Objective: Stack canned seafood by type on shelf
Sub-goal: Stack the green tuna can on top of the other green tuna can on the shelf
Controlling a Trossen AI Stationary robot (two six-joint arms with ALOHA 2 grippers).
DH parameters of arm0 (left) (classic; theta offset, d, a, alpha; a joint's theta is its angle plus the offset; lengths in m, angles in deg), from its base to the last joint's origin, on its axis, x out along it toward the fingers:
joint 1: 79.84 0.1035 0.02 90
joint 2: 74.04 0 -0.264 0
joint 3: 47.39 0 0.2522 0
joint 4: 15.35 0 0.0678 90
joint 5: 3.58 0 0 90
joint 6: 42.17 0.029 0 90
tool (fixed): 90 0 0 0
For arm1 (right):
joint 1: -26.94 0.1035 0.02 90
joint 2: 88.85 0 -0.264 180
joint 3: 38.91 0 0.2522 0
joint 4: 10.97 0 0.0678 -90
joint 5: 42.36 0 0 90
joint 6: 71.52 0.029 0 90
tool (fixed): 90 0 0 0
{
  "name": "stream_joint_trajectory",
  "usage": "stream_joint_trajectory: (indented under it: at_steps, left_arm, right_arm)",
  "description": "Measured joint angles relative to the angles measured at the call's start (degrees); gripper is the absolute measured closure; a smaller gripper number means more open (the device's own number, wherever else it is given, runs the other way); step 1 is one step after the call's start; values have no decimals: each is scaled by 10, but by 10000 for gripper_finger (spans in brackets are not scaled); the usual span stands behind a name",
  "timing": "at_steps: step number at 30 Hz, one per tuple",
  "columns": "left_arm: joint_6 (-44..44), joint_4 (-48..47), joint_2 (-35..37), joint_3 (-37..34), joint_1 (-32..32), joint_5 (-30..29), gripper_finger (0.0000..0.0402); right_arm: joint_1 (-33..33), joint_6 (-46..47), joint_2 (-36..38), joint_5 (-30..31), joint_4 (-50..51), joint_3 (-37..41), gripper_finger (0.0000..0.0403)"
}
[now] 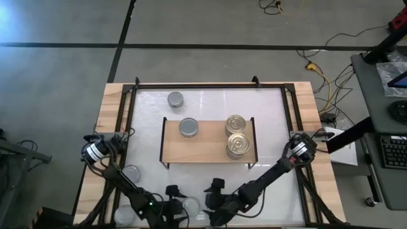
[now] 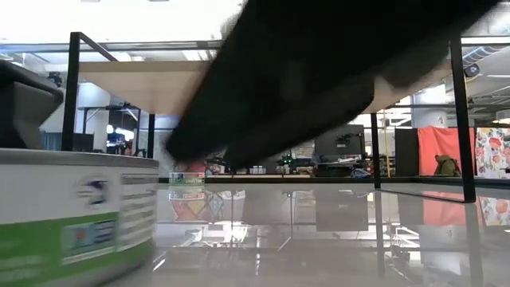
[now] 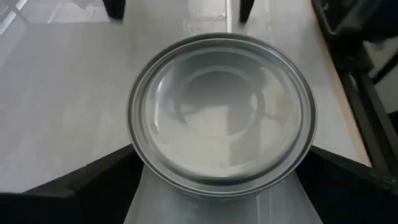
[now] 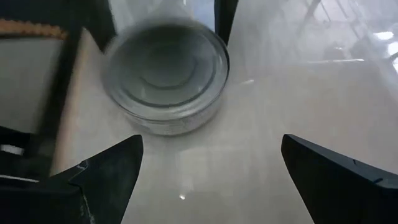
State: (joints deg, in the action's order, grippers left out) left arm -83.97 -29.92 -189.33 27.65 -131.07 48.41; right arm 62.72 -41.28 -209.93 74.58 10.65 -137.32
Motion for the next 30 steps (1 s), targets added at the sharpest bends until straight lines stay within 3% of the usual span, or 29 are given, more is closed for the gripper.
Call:
stream_joint_trajectory:
  at_steps: [30]
  left_arm:
    - [26,53,0,-3,20,-31,14]
  right_arm:
    - [-33,-56,-28,7,-45,-6,28]
